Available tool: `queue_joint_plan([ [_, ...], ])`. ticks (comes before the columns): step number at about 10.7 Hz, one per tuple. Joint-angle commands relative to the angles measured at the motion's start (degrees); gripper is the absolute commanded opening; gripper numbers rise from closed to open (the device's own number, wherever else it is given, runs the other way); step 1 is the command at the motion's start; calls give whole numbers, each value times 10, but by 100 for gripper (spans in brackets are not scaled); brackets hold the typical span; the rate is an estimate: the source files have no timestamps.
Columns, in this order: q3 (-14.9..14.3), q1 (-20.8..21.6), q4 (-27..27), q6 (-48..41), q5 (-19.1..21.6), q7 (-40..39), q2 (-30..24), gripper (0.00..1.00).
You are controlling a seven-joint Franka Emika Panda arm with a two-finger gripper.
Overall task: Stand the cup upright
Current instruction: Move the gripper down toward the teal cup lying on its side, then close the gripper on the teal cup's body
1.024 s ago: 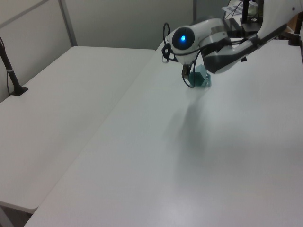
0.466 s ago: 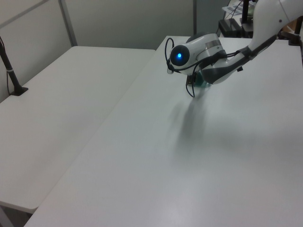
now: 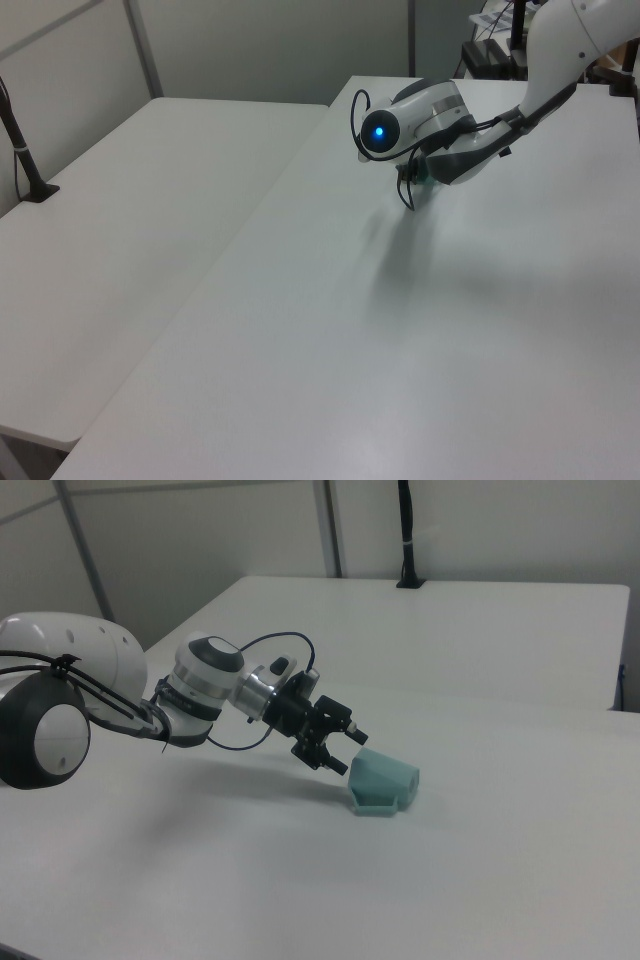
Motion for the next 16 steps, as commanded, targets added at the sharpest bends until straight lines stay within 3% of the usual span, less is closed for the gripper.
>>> queue_joint_plan([
  [1, 1, -11, 1, 4, -42, 30, 9, 99],
  [3, 1, -14, 1, 12, -59, 38, 15, 89],
  [5, 1, -15, 1, 13, -70, 39, 19, 69],
  [8, 1, -15, -1, 13, -74, 39, 21, 12],
  [9, 1, -15, -1, 15, -76, 39, 22, 0],
  [14, 1, -17, -1, 24, -75, 32, 25, 0],
  [16, 0, -24, 0, 22, -39, 9, -33, 0],
])
